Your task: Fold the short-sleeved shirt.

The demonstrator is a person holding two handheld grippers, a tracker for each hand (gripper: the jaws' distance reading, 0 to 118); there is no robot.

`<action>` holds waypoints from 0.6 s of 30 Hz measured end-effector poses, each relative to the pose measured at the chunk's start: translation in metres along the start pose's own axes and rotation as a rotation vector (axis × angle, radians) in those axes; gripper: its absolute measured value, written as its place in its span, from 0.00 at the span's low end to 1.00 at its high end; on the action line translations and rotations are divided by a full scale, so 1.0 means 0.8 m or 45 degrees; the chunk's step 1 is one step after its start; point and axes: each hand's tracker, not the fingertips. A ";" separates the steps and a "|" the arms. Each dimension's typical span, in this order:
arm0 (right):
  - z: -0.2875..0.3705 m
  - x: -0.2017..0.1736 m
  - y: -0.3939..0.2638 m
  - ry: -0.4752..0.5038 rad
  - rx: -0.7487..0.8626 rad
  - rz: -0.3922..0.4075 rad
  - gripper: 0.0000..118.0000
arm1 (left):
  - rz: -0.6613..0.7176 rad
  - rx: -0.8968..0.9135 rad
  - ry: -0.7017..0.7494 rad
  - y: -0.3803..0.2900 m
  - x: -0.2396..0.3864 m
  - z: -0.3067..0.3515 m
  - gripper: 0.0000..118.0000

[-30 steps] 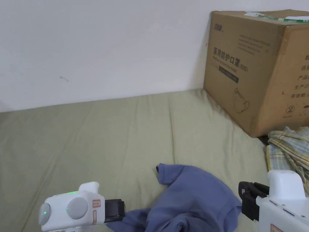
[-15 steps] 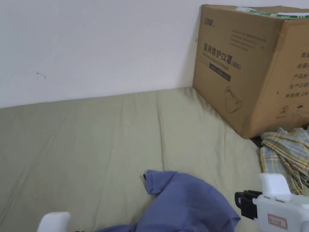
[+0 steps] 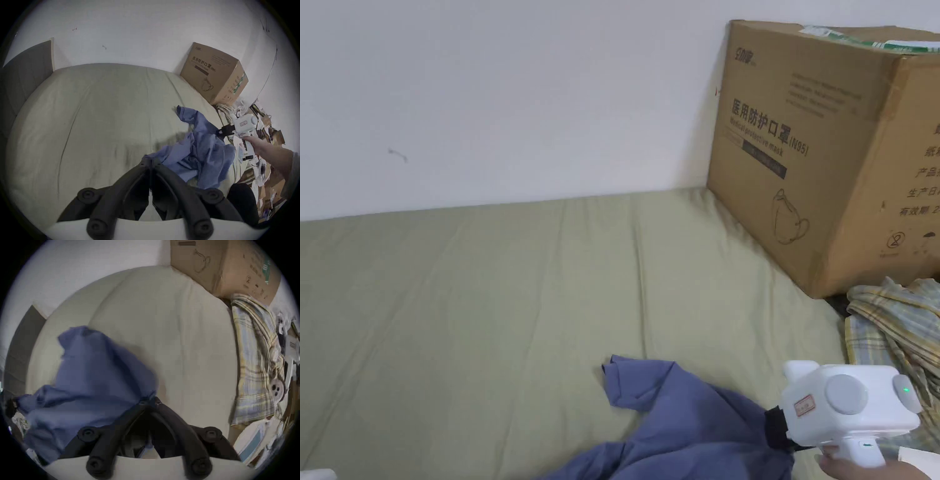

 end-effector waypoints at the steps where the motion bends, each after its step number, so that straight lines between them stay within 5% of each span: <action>1: 0.022 -0.003 -0.003 0.037 0.054 -0.007 0.01 | -0.004 0.019 0.001 0.004 0.003 0.008 0.00; 7: 0.177 -0.020 0.009 0.166 0.307 0.090 0.01 | -0.031 0.163 0.042 0.058 -0.015 0.087 0.00; 18: 0.407 -0.060 0.086 0.107 0.662 0.246 0.01 | -0.204 0.441 0.267 0.214 -0.048 0.238 0.00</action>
